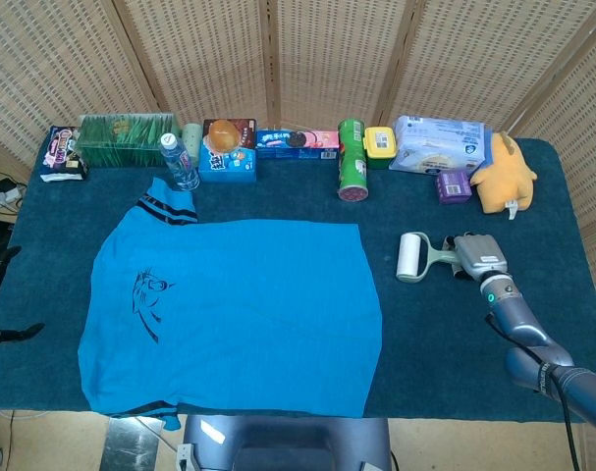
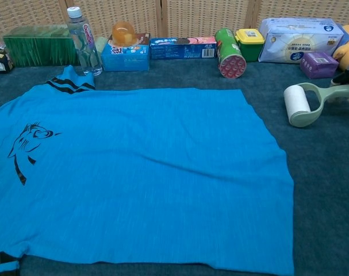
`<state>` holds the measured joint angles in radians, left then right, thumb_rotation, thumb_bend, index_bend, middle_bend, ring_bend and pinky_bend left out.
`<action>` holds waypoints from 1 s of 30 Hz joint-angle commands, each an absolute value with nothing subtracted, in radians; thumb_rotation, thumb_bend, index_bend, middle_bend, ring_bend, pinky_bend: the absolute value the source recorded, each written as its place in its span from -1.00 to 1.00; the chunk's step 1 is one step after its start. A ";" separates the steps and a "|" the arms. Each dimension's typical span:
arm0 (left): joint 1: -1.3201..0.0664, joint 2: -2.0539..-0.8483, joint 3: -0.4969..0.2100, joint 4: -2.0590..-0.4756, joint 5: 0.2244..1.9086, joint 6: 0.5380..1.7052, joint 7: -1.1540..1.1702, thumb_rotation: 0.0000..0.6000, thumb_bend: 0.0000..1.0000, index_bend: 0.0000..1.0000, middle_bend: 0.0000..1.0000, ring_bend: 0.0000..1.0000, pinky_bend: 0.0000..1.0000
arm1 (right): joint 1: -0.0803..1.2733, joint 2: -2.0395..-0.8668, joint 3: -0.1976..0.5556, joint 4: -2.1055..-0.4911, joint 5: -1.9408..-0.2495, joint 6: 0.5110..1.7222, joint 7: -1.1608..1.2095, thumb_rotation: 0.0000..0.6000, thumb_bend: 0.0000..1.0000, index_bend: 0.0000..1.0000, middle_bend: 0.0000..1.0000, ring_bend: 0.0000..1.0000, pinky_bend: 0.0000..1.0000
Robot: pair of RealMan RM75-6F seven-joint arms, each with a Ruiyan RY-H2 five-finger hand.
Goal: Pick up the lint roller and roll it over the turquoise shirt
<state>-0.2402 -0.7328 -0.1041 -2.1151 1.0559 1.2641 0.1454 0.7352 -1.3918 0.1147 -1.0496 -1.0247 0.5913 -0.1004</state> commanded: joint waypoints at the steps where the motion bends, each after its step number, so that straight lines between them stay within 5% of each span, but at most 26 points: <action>1: -0.241 -0.732 -0.105 -2.113 1.057 1.262 0.143 1.00 -0.84 -1.00 -1.00 -1.00 -0.96 | 0.737 -1.389 0.115 -1.056 -1.023 0.587 -0.103 1.00 0.36 -0.45 -0.47 -0.52 0.10; 8: -0.245 -0.725 -0.108 -2.107 1.058 1.255 0.135 1.00 -0.83 -1.00 -1.00 -1.00 -0.96 | 0.743 -1.388 0.121 -1.061 -1.020 0.581 -0.101 1.00 0.12 -0.53 -0.30 -0.47 -0.07; 16: -0.240 -0.722 -0.105 -2.101 1.065 1.254 0.120 1.00 -0.84 -1.00 -1.00 -1.00 -0.96 | 0.733 -1.413 0.124 -1.036 -1.054 0.635 -0.103 1.00 0.29 -0.02 0.13 -0.09 0.30; 30: -0.228 -0.724 -0.100 -2.092 1.080 1.260 0.103 1.00 -0.84 -1.00 -1.00 -1.00 -0.96 | 0.741 -1.395 0.115 -1.051 -1.069 0.600 -0.114 1.00 0.42 -0.04 0.22 0.03 0.50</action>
<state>-0.2286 -0.7242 -0.1002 -2.0924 1.0797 1.2597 0.1028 0.7387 -1.3966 0.1171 -1.0495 -1.0686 0.6019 -0.1113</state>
